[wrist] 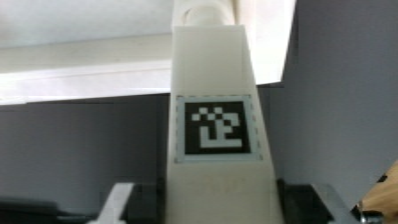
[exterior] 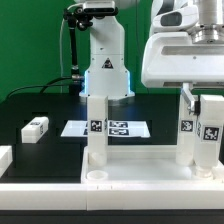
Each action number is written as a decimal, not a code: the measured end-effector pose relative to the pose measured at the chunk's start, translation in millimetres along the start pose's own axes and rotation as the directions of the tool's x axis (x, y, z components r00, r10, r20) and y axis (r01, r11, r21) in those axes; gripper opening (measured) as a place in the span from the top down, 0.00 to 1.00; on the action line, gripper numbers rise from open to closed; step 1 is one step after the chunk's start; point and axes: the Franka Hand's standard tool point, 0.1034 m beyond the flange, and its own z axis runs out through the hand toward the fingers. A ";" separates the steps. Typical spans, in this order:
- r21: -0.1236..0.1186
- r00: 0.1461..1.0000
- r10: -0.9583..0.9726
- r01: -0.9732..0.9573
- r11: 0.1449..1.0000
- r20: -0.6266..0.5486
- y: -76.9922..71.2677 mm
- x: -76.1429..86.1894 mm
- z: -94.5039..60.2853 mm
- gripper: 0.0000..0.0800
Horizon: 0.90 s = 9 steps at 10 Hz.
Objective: Assemble desk
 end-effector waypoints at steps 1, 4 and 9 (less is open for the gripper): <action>-0.003 1.000 -0.001 0.001 1.000 0.000 1.2 -1.2 2.0 0.64; -0.001 1.000 -0.005 0.005 1.000 -0.028 1.3 -0.1 4.6 0.64; -0.003 1.000 -0.003 0.003 1.000 -0.028 2.5 0.2 4.7 0.54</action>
Offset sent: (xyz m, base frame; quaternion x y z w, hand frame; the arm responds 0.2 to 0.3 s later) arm -0.0015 0.0029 -0.0148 0.0019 0.0090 0.0107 0.9999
